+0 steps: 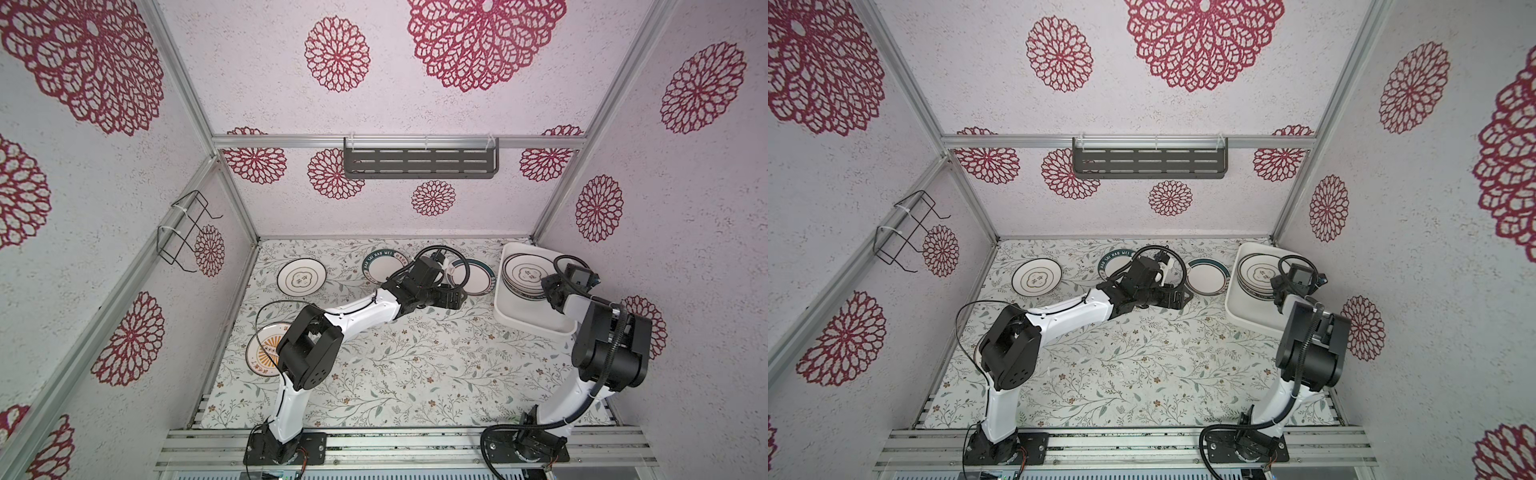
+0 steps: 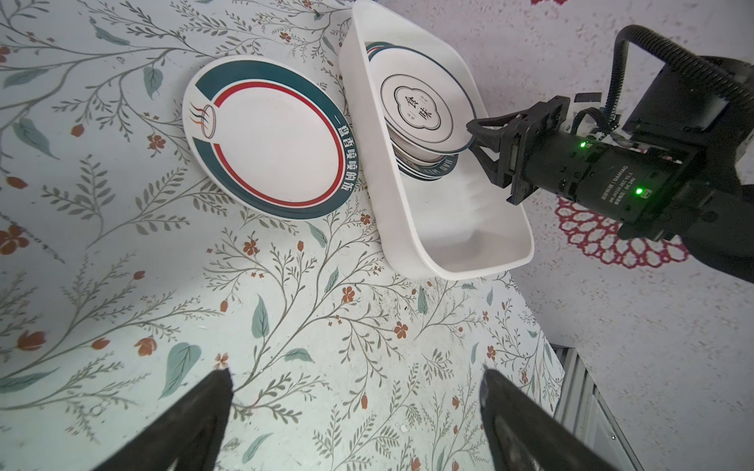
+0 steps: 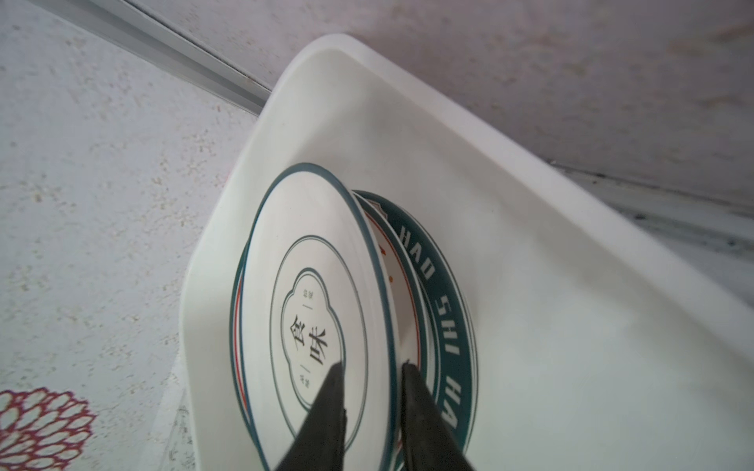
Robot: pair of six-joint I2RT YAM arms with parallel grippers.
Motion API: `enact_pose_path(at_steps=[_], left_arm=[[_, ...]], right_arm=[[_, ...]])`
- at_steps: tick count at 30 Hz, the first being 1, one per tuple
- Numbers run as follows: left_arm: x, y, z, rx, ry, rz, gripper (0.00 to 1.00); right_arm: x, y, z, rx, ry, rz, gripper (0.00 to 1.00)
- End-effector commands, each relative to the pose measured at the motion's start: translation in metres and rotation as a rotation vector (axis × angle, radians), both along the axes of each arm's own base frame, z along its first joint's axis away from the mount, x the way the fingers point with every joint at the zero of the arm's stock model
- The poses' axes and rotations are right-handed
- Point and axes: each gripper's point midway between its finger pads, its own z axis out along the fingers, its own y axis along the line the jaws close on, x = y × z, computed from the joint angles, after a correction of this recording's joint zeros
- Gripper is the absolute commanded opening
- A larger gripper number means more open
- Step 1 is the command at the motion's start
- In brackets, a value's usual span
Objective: Place the plates into the plastic bin on the countertop
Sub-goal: Place the plate in the plastic bin, then pick up the plate from the top-right of the table.
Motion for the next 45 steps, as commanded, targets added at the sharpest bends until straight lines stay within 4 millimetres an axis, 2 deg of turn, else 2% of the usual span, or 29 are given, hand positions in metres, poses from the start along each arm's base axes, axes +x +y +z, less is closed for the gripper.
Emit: enact_pose_path(at_steps=[1, 2, 3, 5, 9, 15, 21, 28, 31, 36, 45], left_arm=[[-0.003, 0.006, 0.022, -0.026, -0.041, 0.009, 0.97], [-0.003, 0.007, 0.019, -0.022, -0.039, 0.011, 0.97], [-0.005, 0.010, 0.034, -0.042, -0.056, 0.016, 0.97], [-0.009, 0.014, 0.040, -0.047, -0.069, 0.023, 0.97], [-0.015, 0.024, 0.047, -0.052, -0.090, 0.044, 0.97], [-0.023, 0.042, 0.059, -0.070, -0.119, 0.082, 0.97], [-0.035, 0.069, 0.072, -0.086, -0.165, 0.134, 0.97], [-0.055, 0.108, 0.078, -0.081, -0.205, 0.189, 0.97], [-0.064, 0.123, 0.078, -0.068, -0.211, 0.209, 0.97], [-0.073, 0.154, 0.077, -0.041, -0.235, 0.271, 0.97], [-0.072, 0.213, 0.064, -0.013, -0.202, 0.427, 0.97]], right_arm=[[-0.002, 0.003, 0.018, -0.020, -0.009, 0.029, 0.48], [-0.006, 0.004, 0.021, -0.026, -0.014, 0.032, 0.54], [-0.008, 0.005, 0.023, -0.032, -0.019, 0.034, 0.57], [-0.013, 0.006, 0.030, -0.050, -0.010, 0.041, 0.63], [-0.021, 0.009, 0.046, -0.077, 0.002, 0.060, 0.69], [-0.037, 0.022, 0.092, -0.128, -0.071, 0.096, 0.77], [-0.056, 0.048, 0.142, -0.206, -0.123, 0.152, 0.87], [-0.074, 0.101, 0.177, -0.259, -0.152, 0.252, 0.94], [-0.080, 0.126, 0.183, -0.263, -0.162, 0.293, 0.97], [-0.083, 0.164, 0.185, -0.270, -0.172, 0.370, 0.99], [-0.064, 0.246, 0.182, -0.271, -0.196, 0.530, 0.99]])
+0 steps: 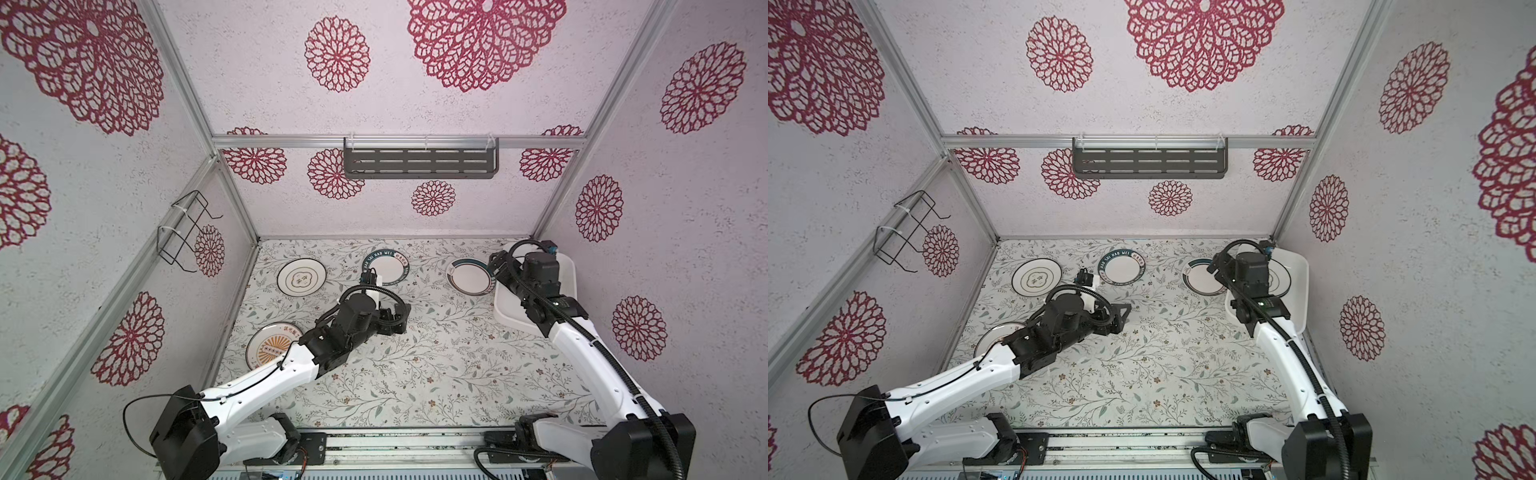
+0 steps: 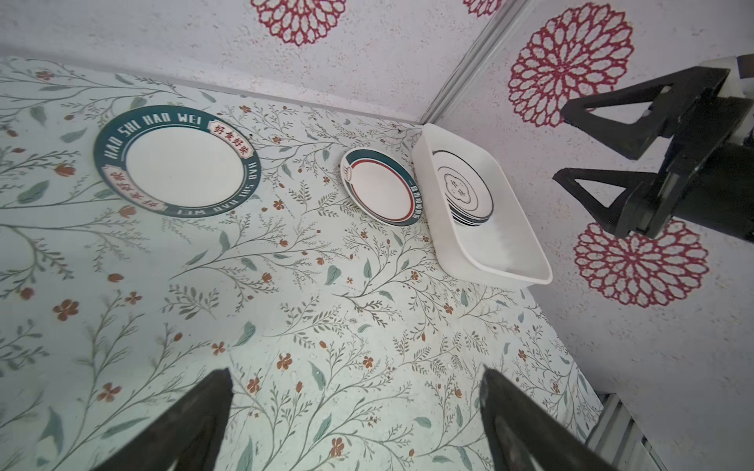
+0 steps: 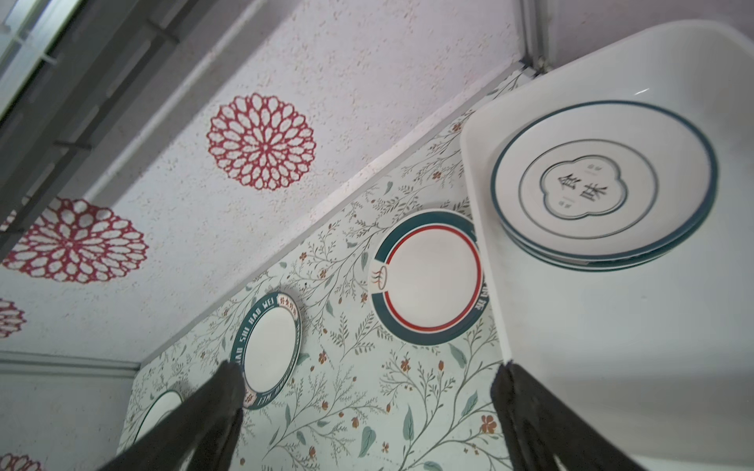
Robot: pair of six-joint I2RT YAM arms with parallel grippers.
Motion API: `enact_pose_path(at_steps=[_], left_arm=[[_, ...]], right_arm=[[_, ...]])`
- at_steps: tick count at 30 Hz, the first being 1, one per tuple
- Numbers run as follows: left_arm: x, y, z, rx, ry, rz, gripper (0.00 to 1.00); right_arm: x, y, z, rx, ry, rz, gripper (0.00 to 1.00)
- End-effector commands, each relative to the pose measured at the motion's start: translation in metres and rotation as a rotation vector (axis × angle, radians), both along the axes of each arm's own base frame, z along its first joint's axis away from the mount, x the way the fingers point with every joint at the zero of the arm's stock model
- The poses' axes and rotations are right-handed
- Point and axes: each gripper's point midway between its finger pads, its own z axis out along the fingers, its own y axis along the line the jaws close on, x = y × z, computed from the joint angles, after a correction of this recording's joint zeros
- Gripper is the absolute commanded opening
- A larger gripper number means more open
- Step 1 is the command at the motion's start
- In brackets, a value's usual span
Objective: Place the plates into the plastic bin on the countertop
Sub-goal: Pick up the plate from the top-right of the table.
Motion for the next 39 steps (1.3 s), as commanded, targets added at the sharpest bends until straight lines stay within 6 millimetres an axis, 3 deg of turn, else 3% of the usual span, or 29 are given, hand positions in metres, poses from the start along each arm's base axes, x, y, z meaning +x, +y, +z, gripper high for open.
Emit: enact_pose_path(at_steps=[1, 7, 13, 19, 26, 32, 39], left_arm=[[0.003, 0.026, -0.004, -0.003, 0.013, 0.077, 0.97], [0.003, 0.058, -0.010, -0.028, 0.031, 0.150, 0.97], [0.005, 0.067, -0.015, -0.047, 0.045, 0.172, 0.97], [0.014, 0.062, -0.020, -0.032, 0.067, 0.154, 0.97], [0.029, 0.044, -0.024, -0.030, 0.079, 0.091, 0.97], [0.039, 0.023, -0.026, -0.032, 0.076, 0.008, 0.97], [0.051, 0.010, -0.027, -0.041, 0.079, -0.039, 0.97]], right_arm=[[0.014, 0.020, 0.018, -0.001, -0.057, 0.012, 0.99], [0.028, 0.061, -0.009, 0.090, -0.056, -0.009, 0.97], [0.046, 0.080, -0.051, 0.261, -0.039, -0.135, 0.95], [0.055, 0.075, -0.099, 0.361, 0.039, -0.305, 0.93], [0.049, 0.065, -0.153, 0.472, 0.121, -0.465, 0.86], [0.047, 0.054, -0.168, 0.516, 0.103, -0.552, 0.83], [0.060, 0.049, -0.188, 0.594, 0.089, -0.603, 0.78]])
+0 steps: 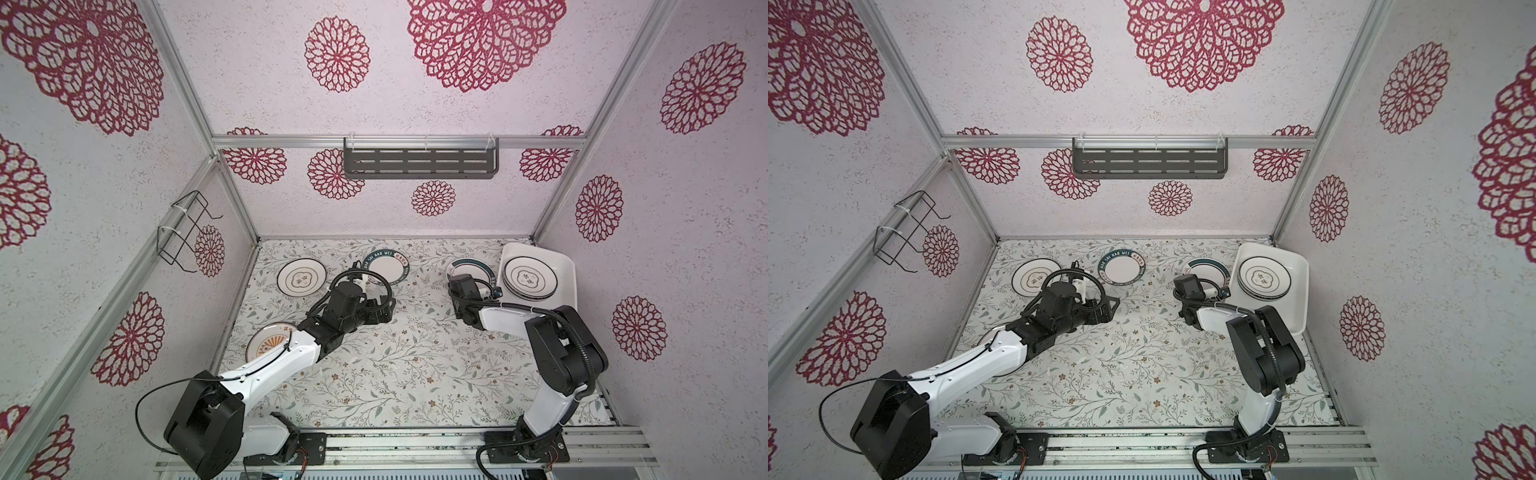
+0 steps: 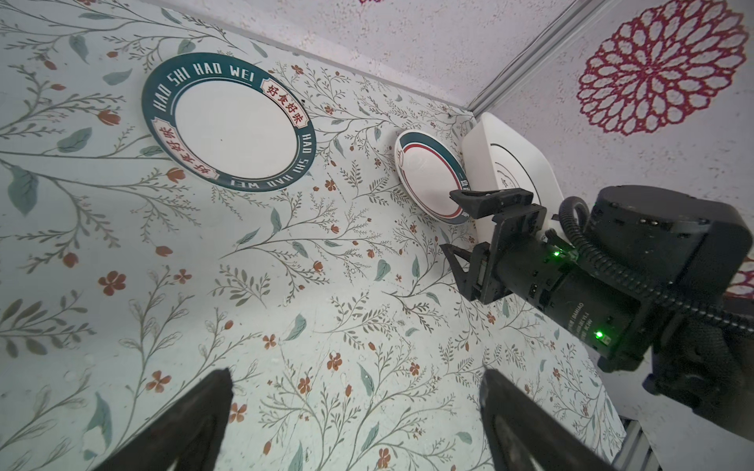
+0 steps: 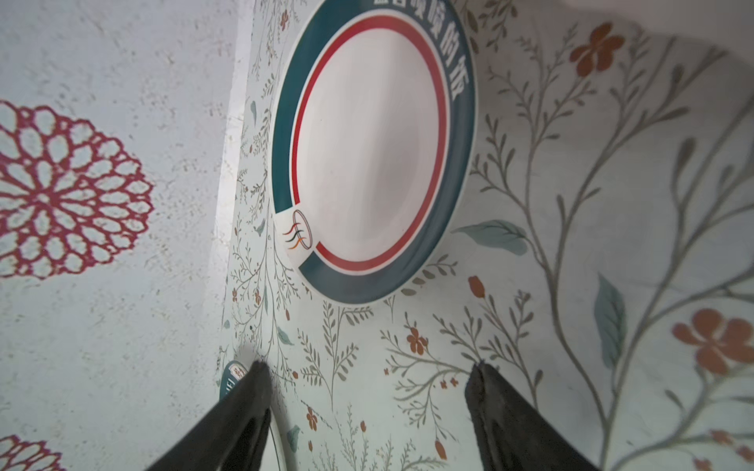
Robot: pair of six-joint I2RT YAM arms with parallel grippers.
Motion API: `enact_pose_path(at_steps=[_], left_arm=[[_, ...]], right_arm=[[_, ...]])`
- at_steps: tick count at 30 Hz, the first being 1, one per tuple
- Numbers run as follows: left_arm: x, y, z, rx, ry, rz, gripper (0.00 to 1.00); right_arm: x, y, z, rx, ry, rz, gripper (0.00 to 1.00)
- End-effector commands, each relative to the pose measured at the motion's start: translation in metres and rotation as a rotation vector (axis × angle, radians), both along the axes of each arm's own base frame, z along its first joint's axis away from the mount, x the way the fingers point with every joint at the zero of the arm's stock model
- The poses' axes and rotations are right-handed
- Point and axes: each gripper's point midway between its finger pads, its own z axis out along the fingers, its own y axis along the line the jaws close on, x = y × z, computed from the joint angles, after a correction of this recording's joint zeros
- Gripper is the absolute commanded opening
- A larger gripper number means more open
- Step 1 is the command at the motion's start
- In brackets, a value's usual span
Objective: Place the plates into the plastic bin on the countertop
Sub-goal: Pick up the plate from the top-right of the table.
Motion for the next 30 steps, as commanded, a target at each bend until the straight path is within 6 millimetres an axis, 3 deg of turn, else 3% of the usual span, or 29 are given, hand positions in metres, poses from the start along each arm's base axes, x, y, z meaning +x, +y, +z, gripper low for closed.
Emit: enact_pose_path(at_steps=[1, 18, 26, 30], left_arm=[[0.010, -0.009, 0.015, -0.034, -0.046, -0.043, 0.97], [0.028, -0.015, 0.011, -0.109, -0.004, -0.051, 0.97], [0.030, -0.013, 0.012, -0.114, -0.004, -0.039, 0.97], [0.028, -0.010, 0.010, -0.112, 0.002, -0.032, 0.97]], right_arm=[[0.011, -0.011, 0.002, 0.053, -0.061, -0.101, 0.76], [0.016, -0.046, -0.031, 0.099, -0.023, -0.255, 0.73], [0.025, -0.048, -0.041, 0.097, 0.004, -0.235, 0.65], [0.020, -0.052, -0.050, 0.090, 0.025, -0.240, 0.58]])
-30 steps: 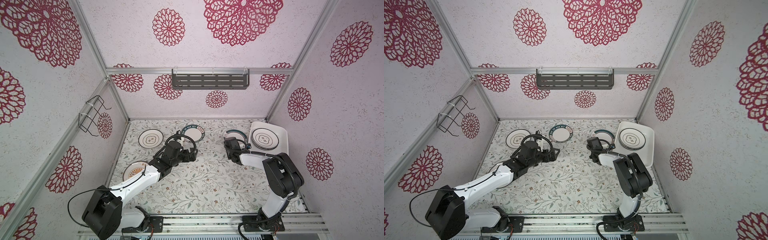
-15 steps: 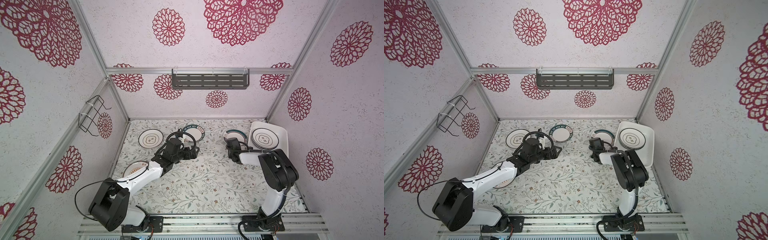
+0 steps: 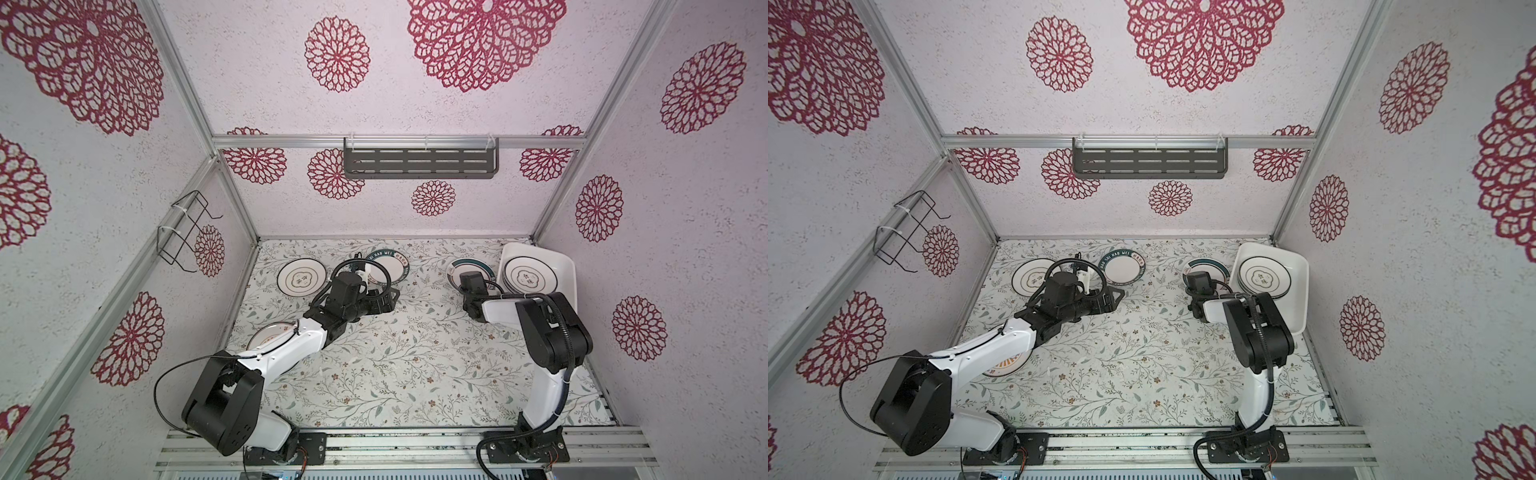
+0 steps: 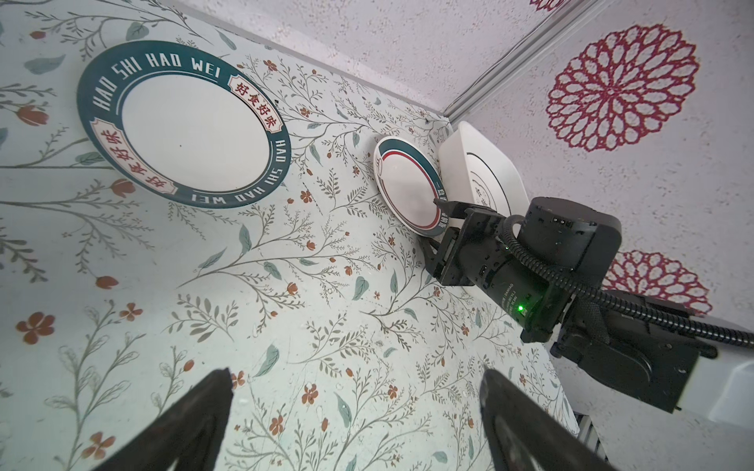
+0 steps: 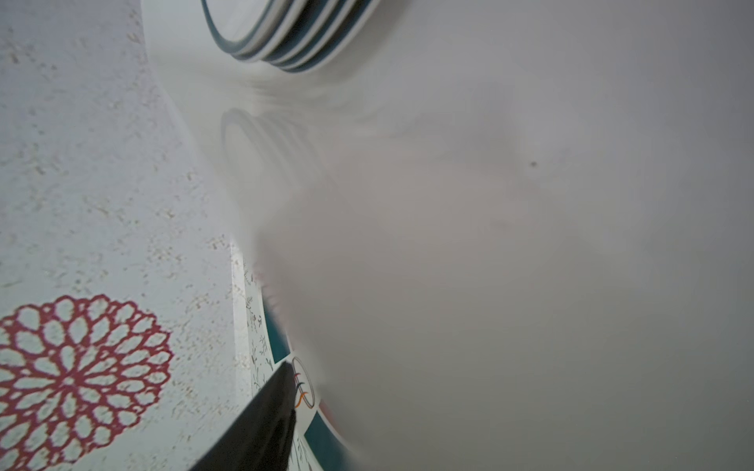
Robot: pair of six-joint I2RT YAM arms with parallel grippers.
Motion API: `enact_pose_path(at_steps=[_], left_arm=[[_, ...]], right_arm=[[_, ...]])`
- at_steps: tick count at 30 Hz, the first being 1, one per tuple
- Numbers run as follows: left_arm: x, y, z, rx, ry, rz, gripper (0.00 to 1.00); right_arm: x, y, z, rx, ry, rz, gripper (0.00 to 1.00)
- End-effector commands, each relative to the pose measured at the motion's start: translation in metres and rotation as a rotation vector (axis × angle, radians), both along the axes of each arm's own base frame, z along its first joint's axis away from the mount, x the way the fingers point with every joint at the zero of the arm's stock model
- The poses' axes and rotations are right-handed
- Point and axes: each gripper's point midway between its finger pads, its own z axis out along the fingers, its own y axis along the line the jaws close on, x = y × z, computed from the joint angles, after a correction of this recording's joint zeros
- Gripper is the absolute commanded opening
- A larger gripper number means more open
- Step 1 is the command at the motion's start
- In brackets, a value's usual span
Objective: Place the plates into the plastic bin on the countertop
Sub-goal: Pick up the plate from the top-right of the table.
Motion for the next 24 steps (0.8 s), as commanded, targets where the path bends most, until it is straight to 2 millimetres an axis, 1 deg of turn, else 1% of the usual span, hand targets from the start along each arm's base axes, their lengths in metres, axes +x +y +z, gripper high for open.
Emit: enact_pose_path(at_steps=[1, 5, 8, 12, 15, 24], left_arm=[[0.004, 0.001, 0.012, -0.023, -0.029, 0.008, 0.97], [0.003, 0.004, 0.013, -0.020, -0.029, 0.016, 0.97], [0.003, 0.005, 0.015, -0.022, -0.031, 0.017, 0.97], [0.001, 0.006, 0.016, -0.026, -0.033, 0.020, 0.97], [0.000, 0.007, 0.017, -0.025, -0.036, 0.021, 0.97], [-0.003, 0.009, 0.019, -0.024, -0.041, 0.023, 0.97]], right_arm=[[-0.013, 0.001, -0.027, 0.020, 0.084, 0.009, 0.56], [-0.014, 0.001, -0.030, 0.004, 0.100, 0.027, 0.45], [-0.013, 0.001, -0.031, -0.010, 0.108, 0.040, 0.31], [-0.014, 0.002, -0.034, -0.005, 0.111, 0.048, 0.09], [-0.013, 0.003, -0.033, -0.005, 0.112, 0.058, 0.00], [-0.009, 0.005, -0.019, -0.047, 0.112, 0.096, 0.00]])
